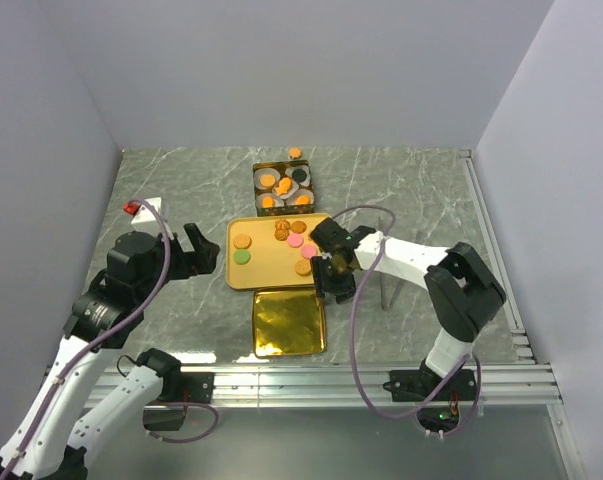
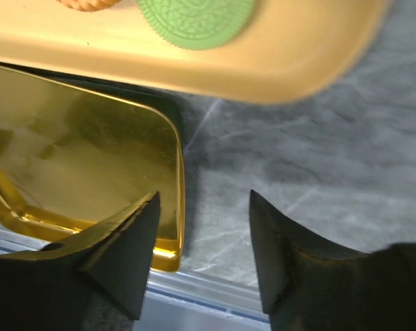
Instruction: Pack the cookies
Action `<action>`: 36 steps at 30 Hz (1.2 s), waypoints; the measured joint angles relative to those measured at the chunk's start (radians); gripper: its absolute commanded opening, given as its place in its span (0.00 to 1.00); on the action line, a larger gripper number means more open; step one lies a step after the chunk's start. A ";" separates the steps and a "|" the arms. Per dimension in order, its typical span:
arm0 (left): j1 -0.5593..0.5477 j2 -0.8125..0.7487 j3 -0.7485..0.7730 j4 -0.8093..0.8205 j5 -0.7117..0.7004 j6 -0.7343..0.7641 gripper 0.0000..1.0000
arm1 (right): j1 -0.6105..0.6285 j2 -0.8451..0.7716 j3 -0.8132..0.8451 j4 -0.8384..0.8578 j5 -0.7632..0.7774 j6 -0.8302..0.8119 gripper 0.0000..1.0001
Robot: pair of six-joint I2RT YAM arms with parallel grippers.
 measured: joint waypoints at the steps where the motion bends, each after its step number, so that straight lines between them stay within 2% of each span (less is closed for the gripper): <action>1: 0.000 0.008 0.000 0.000 0.001 -0.005 0.99 | 0.002 0.019 0.000 0.009 -0.011 -0.015 0.54; 2: 0.000 0.017 0.000 0.000 0.001 -0.011 0.99 | 0.003 0.035 0.000 0.019 -0.020 -0.027 0.52; 6: 0.000 0.039 0.000 -0.003 -0.013 -0.034 0.99 | 0.004 0.080 0.018 0.026 -0.037 -0.078 0.33; 11: 0.000 0.084 0.008 -0.007 -0.051 -0.057 0.99 | 0.005 0.093 0.045 0.029 -0.046 -0.145 0.15; 12: 0.000 0.094 0.012 -0.008 -0.061 -0.061 0.99 | 0.005 0.093 0.050 0.024 -0.046 -0.158 0.09; 15: 0.000 0.117 0.039 -0.023 -0.078 -0.077 0.99 | 0.005 0.091 0.077 0.001 -0.043 -0.192 0.00; 19: 0.000 0.132 0.102 -0.030 -0.095 -0.078 0.99 | 0.005 0.045 0.136 -0.062 -0.042 -0.228 0.00; 25: 0.000 0.195 0.235 -0.025 -0.095 -0.050 0.99 | 0.005 -0.071 0.317 -0.154 -0.039 -0.251 0.00; 31: 0.003 0.297 0.332 0.014 -0.080 0.006 0.99 | -0.004 -0.069 0.613 -0.245 -0.035 -0.252 0.00; 36: 0.048 0.409 0.398 0.067 0.028 0.041 0.99 | -0.073 0.024 0.916 -0.306 -0.071 -0.249 0.00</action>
